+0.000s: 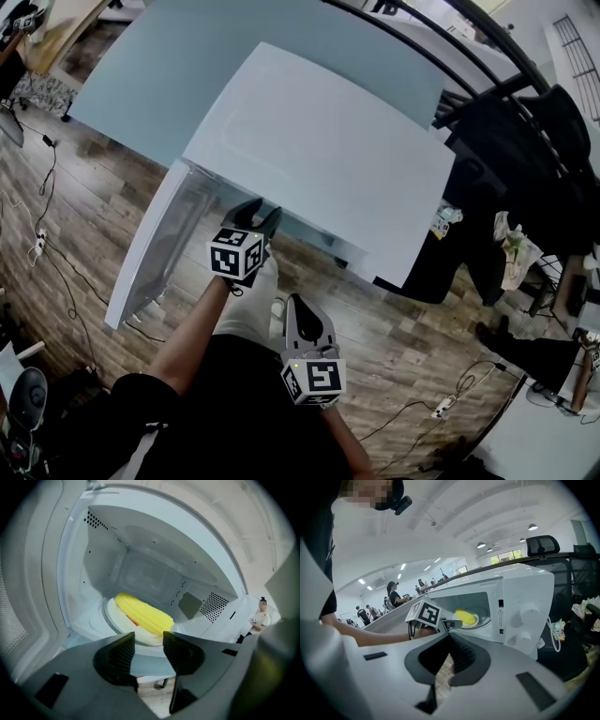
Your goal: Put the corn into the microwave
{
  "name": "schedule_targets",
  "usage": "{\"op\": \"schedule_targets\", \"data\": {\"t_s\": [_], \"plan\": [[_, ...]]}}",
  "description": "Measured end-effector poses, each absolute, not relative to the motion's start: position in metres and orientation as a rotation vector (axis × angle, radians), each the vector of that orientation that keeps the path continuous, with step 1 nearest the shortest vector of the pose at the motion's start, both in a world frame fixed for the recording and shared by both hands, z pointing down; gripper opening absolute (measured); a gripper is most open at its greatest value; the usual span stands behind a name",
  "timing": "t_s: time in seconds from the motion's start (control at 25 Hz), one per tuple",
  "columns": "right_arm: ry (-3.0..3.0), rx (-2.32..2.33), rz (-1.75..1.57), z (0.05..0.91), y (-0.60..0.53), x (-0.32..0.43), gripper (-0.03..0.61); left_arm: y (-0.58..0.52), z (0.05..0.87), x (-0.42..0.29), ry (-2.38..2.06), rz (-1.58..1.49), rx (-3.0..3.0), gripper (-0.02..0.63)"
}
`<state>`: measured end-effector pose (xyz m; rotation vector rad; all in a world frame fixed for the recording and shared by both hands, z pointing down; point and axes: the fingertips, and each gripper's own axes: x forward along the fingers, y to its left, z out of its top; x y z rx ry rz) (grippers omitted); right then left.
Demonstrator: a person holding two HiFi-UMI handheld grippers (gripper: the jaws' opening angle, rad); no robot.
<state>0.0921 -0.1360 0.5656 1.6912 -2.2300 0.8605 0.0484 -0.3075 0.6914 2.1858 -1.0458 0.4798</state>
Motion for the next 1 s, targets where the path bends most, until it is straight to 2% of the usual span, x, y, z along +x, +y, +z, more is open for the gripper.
{"op": "schedule_targets", "data": {"t_s": [0.16, 0.28, 0.44, 1.0], "plan": [[-2.236, 1.703, 0.855, 0.562, -0.128, 0.093, 0.008, -0.295, 0.683, 0.043, -1.094, 0.502, 2.222, 0.084], [-2.243, 1.709, 0.842, 0.558, -0.121, 0.095, 0.008, -0.282, 0.677, 0.038, -1.119, 0.507, 2.238, 0.032], [-2.252, 1.712, 0.82, 0.553, -0.11, 0.094, 0.008, -0.261, 0.669, 0.032, -1.123, 0.494, 2.252, 0.005], [-2.333, 1.723, 0.746, 0.537, -0.066, 0.094, 0.008, -0.175, 0.62, 0.025, -1.061, 0.346, 2.328, 0.002]]}}
